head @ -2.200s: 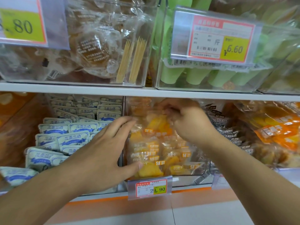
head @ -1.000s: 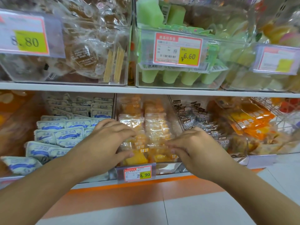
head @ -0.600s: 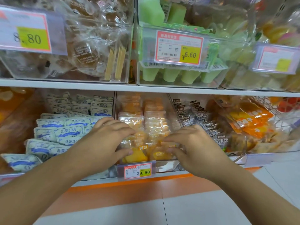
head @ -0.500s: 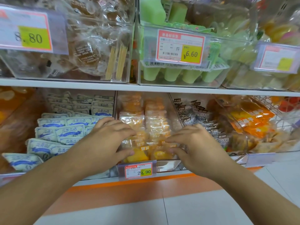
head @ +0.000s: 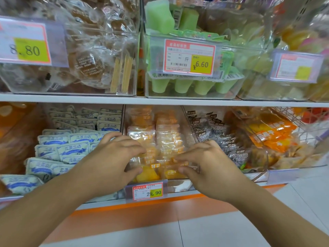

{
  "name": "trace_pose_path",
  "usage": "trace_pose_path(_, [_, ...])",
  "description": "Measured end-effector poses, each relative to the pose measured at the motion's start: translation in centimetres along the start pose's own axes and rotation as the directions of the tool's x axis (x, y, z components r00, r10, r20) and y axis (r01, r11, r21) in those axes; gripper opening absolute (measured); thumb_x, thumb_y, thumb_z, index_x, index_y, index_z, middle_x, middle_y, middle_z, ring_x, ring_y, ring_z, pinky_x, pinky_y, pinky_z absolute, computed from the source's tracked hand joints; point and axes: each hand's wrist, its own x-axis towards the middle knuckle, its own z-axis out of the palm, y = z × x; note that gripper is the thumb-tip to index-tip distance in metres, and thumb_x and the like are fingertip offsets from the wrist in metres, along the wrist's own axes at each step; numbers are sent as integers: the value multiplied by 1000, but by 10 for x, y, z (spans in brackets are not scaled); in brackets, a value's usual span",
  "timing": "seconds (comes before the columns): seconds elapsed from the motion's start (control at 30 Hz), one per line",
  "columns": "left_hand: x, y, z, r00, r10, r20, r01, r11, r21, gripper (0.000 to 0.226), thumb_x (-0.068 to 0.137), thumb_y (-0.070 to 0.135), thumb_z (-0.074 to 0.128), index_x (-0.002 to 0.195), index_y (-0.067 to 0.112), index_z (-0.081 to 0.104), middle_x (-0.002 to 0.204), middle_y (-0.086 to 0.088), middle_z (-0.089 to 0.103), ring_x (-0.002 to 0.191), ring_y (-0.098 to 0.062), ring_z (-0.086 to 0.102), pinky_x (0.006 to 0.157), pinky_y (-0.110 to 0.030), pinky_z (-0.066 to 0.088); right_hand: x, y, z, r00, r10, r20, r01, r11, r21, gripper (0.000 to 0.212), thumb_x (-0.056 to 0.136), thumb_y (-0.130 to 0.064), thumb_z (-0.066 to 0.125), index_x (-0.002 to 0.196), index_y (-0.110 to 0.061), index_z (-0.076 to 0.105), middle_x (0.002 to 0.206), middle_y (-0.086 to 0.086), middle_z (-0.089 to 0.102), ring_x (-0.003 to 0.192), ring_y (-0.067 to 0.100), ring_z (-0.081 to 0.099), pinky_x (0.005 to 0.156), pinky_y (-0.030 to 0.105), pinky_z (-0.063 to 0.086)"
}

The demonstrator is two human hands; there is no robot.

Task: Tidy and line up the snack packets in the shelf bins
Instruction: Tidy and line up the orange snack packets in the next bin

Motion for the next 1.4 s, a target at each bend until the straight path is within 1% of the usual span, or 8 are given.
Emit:
trace_pose_path(0.13, [5,14,-3,999,-35,-22,33,995,-89,58,91,72,34,136,42,55,135,29,54,128,3,41,116,-22,6,3,10,-9,992,76,-105,-68,995,74,33,91,-41,62,118,-27,78,116,-16,73,117,10,59,105,30,41])
trace_pose_path(0.27, [29,26,-6,999,-26,-42,19,987,-160,43,98,58,39,131,37,57,131,25,56,122,0,43,115,-27,21,3,24,-10,978,187,-94,-180,981,74,36,89,-17,75,125,-19,74,131,-7,67,128,15,55,109,4,23])
trace_pose_path(0.43, [89,26,4,992,-51,119,71,982,-173,37,105,41,42,136,25,54,135,2,61,124,-22,57,104,-37,46,4,27,-13,977,203,-65,-195,974,113,40,89,-17,77,129,-22,72,135,-11,63,131,10,54,112,14,29])
trace_pose_path(0.63, [134,33,8,947,-62,314,128,972,-194,50,110,38,34,159,30,30,163,0,37,146,-20,40,107,-16,28,6,34,-9,975,207,-77,-193,967,164,39,89,-19,78,128,-23,72,133,-15,59,127,7,54,110,11,31])
trace_pose_path(0.83, [150,40,13,932,-244,270,300,935,-191,49,104,50,44,144,22,51,144,-7,57,124,-28,57,107,-34,44,8,39,-9,979,186,-84,-169,969,180,39,89,-17,78,127,-19,72,130,-12,58,123,10,57,110,19,40])
trace_pose_path(1.0, [151,40,12,922,-259,288,337,904,-265,26,101,46,52,115,29,66,106,1,72,83,-18,71,83,-30,54,7,40,-9,979,186,-84,-167,967,195,38,89,-18,78,126,-20,72,130,-13,58,121,8,57,109,16,38])
trace_pose_path(1.27, [113,52,4,947,-193,256,276,897,-345,16,95,48,57,108,41,64,90,15,72,79,-7,67,74,-30,55,7,41,-11,979,193,-69,-175,963,207,35,89,-19,79,124,-23,72,128,-16,56,120,5,56,107,15,37])
trace_pose_path(1.4, [85,63,3,973,-83,215,113,985,-132,45,95,58,47,137,41,50,131,15,62,118,-9,54,95,-31,46,8,39,-12,977,208,-55,-194,960,200,37,90,-21,78,126,-24,72,129,-18,54,121,5,54,106,14,35])
